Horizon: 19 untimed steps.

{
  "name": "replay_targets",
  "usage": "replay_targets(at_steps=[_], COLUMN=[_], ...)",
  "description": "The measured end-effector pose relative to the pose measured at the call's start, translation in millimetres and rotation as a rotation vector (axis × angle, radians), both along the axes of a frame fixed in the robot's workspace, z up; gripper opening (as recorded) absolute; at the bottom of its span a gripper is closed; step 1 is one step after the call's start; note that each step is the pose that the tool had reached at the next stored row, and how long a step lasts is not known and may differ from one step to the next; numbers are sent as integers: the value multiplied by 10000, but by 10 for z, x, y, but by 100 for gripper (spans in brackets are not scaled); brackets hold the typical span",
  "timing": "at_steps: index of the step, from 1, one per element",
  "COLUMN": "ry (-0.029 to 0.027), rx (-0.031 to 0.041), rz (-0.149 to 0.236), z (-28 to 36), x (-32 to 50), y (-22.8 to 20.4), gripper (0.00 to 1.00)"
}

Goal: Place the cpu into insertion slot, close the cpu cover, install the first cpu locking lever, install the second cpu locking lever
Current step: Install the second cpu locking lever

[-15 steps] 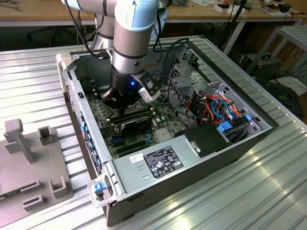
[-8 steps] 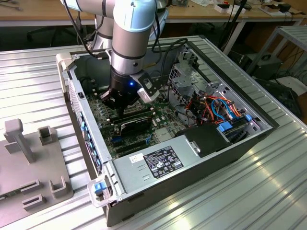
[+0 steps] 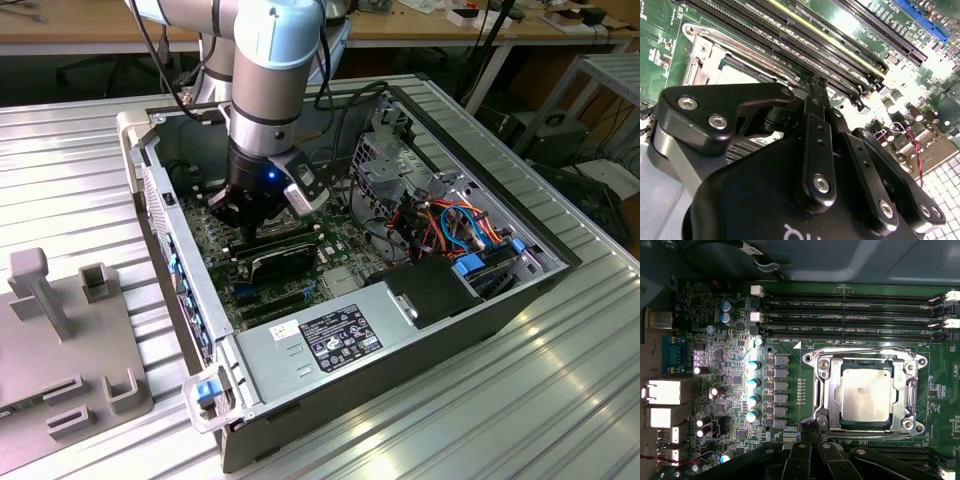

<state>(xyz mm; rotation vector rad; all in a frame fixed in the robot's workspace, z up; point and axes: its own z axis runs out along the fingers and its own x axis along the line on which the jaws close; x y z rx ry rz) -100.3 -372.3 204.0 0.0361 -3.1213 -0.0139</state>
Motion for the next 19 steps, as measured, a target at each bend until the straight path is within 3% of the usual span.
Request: replay_targets(at_steps=[12,19], ry=[1,4], rx=[13,46], rz=[1,-1], z=[-4,-38], x=[0,-1], y=[28,29], gripper=[11,11])
